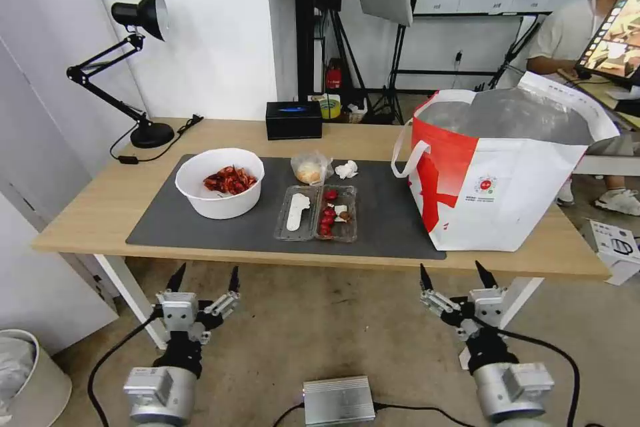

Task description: Pick up the trash from the table and place it into the takeout bag.

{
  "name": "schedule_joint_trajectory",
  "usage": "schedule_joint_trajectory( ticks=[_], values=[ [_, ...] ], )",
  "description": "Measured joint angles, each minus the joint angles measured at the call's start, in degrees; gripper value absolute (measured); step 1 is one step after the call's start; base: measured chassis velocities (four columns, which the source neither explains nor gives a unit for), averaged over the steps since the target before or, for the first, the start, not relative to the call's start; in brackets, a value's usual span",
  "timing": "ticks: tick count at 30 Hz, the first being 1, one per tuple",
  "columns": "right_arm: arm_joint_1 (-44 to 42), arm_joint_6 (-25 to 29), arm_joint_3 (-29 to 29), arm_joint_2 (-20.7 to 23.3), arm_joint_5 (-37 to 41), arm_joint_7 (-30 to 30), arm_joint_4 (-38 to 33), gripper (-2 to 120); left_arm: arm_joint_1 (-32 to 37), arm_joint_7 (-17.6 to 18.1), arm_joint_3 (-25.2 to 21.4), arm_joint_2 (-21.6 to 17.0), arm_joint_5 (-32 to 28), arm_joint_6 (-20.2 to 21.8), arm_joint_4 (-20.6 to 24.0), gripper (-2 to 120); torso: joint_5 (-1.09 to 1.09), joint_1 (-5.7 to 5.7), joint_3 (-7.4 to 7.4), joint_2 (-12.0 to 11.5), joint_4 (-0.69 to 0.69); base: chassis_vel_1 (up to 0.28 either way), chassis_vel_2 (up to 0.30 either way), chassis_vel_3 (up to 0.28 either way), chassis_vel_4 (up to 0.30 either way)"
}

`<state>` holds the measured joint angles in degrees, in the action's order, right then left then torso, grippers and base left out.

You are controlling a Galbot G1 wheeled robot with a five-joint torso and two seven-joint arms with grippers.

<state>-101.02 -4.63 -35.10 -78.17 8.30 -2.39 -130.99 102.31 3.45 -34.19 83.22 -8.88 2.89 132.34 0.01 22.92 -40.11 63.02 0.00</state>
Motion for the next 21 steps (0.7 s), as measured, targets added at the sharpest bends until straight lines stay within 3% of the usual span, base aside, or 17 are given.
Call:
schedule_joint_trajectory(
  ticks=[3,5,9,12,14,21],
  values=[
    [0.94,-2.0,-1.58,3.31,3.56,-1.12,0.36,100,-0.38,1.57,-1.2,-1.2,-3.82,1.3,0.32,100,0.0,0.0,0.0,0.0,0.0,0.0,0.0,0.0,0.0],
    [2.55,-5.56,-4.35,9.21,9.9,-3.01,1.0,100,-0.97,4.06,-3.04,-3.05,-9.71,3.27,0.78,100,0.01,0.0,0.0,0.0,0.0,0.0,0.0,0.0,0.0],
    [3.84,-8.33,-6.62,13.85,14.92,-4.54,1.49,100,-1.07,4.41,-3.33,-3.37,-10.8,3.64,0.86,100,-0.02,0.0,0.0,0.0,0.02,0.0,0.0,0.0,0.0],
    [3.95,-8.11,-6.88,14.84,17.0,-4.19,1.17,100,-1.1,4.35,-3.34,-3.5,-11.31,3.66,0.87,100,0.0,0.0,0.0,0.0,0.01,0.0,0.0,0.0,0.0],
    [3.98,-7.66,-6.96,15.14,17.83,-3.7,0.81,100,-1.47,0.12,-3.01,-5.47,-17.1,1.46,0.68,100,0.0,0.0,0.0,0.0,-0.01,0.0,0.0,0.0,0.0],
    [4.07,-7.45,-6.65,14.87,17.63,-3.3,0.99,100,-1.81,-2.54,-2.27,-6.9,-20.58,1.02,0.82,100,0.0,0.0,0.0,0.0,0.0,0.0,0.0,0.0,0.0]
  ],
)
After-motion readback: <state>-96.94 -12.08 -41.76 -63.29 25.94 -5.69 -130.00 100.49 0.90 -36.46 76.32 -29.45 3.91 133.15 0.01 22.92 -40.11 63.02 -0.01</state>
